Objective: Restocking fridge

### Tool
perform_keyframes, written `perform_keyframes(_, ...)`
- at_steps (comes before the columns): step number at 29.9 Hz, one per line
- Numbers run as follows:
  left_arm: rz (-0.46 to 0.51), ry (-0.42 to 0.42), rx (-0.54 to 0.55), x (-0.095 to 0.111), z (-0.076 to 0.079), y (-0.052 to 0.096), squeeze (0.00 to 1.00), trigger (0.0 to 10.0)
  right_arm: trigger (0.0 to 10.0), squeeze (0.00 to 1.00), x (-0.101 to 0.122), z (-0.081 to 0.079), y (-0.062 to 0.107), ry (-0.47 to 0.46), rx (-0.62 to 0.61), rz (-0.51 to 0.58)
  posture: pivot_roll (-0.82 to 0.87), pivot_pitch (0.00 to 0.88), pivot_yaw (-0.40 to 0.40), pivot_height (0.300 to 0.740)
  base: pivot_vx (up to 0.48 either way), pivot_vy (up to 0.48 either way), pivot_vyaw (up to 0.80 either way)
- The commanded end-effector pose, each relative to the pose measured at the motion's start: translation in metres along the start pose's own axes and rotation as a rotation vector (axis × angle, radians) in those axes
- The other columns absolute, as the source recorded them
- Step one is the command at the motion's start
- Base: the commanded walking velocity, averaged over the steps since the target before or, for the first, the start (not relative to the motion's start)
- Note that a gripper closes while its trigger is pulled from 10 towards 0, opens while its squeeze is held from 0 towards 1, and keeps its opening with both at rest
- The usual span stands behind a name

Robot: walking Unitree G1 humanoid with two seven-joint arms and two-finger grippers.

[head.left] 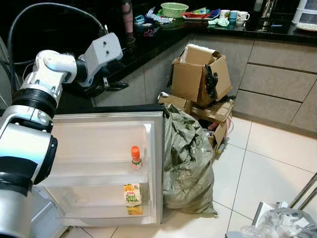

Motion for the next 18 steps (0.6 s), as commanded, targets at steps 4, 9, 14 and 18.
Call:
perform_keyframes(4, -0.118, -0.042, 0.088, -0.023, -0.001, -0.004, 1.0, 10.0, 10.0, 0.0, -0.001, -0.001, 0.0, -0.01, -0.009, 0.006, -0.17, 0.0, 0.071, 0.74, 0.0, 0.0, 0.0)
perform_keyframes(9, -0.241, -0.118, 0.121, -0.048, 0.006, -0.009, 0.0, 10.0, 10.0, 0.0, -0.002, -0.001, 0.0, -0.014, -0.011, 0.005, -0.17, 0.0, 0.076, 0.74, 0.0, 0.0, 0.0)
perform_keyframes(14, -0.315, -0.194, 0.16, -0.062, 0.011, -0.015, 0.0, 10.0, 10.0, 0.0, -0.002, -0.002, 0.0, -0.019, -0.011, 0.008, -0.18, 0.004, 0.077, 0.74, 0.0, 0.0, 0.0)
perform_keyframes(18, -0.341, -0.217, 0.161, -0.066, 0.015, -0.018, 0.0, 10.0, 10.0, 0.0, -0.004, -0.002, 0.0, -0.023, -0.012, 0.005, -0.18, 0.008, 0.079, 0.74, 0.0, 0.0, 0.0)
Point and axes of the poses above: a point about 5 cm out from each wrist's last joint towards the gripper, its own y axis pointing back from the gripper into the wrist, its own x axis along the axis of the wrist's last joint, z = x × y, the point moved 4 cm from there along -y, pointing out of the wrist towards the gripper, and after that the axes turned 9 degrees about y, right-handed, at the moved point
